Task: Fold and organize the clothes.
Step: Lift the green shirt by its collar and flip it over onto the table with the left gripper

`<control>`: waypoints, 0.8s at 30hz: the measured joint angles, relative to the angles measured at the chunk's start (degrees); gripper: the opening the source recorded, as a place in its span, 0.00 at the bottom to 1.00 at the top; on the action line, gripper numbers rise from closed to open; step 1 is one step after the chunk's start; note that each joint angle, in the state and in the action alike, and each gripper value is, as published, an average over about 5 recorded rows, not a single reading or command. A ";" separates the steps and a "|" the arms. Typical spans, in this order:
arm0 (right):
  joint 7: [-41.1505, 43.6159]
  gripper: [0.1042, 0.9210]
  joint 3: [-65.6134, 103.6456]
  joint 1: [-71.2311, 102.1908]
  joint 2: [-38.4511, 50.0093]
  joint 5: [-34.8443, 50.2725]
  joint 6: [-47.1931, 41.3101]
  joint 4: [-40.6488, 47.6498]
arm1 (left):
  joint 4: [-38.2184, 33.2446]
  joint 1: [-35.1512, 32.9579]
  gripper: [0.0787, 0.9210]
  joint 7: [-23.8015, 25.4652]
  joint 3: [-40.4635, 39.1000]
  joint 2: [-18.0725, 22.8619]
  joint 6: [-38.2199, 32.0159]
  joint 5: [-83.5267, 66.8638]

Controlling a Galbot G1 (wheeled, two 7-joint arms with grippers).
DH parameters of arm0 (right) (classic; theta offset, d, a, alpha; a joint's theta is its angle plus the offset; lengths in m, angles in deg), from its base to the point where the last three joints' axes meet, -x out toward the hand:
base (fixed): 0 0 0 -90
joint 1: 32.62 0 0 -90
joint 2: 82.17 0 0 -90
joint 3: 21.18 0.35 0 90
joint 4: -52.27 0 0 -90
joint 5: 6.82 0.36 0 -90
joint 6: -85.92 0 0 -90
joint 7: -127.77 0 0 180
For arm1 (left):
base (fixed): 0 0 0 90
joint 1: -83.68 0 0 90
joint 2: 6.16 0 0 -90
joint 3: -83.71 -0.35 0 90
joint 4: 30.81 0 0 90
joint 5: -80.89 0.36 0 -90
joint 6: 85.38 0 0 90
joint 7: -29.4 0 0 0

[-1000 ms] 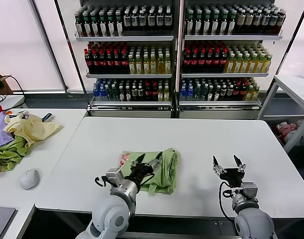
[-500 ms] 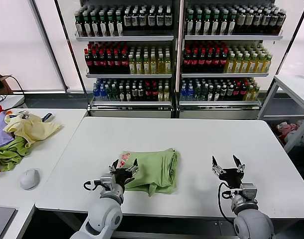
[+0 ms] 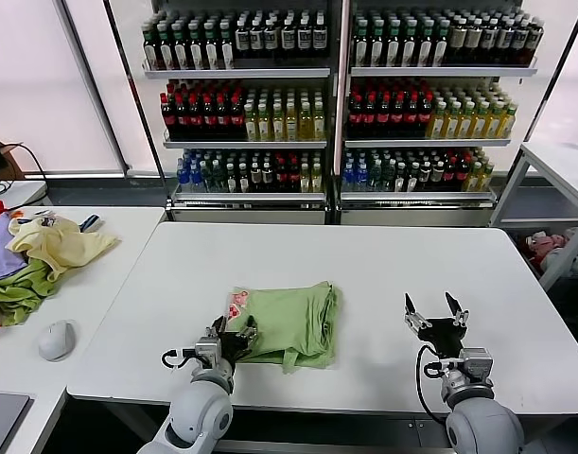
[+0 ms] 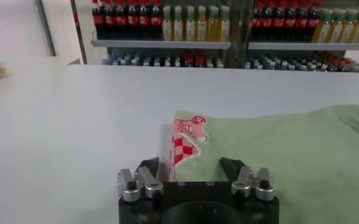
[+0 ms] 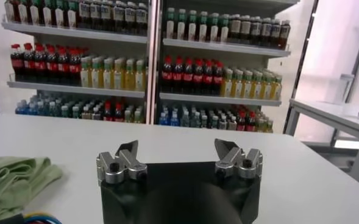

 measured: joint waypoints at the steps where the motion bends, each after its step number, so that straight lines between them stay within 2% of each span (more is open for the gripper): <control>1: -0.01 0.88 0.05 0.06 -0.02 0.00 -0.03 -0.10 | 0.11 0.07 0.60 0.08 0.13 -0.11 0.03 -0.51; 16: -0.07 0.88 0.34 0.55 -0.96 0.12 -0.71 -1.82 | 0.16 -0.51 0.11 0.92 3.65 -0.29 -0.22 -13.69; 20: -0.07 0.88 0.30 0.50 -1.03 0.16 -0.75 -2.01 | -0.87 -0.85 0.06 1.05 5.48 -0.56 -0.48 -19.07; 24: -0.07 0.88 0.28 0.17 -1.21 0.47 -0.88 -2.17 | -2.31 -1.27 0.06 1.20 8.26 -1.10 -0.43 -25.06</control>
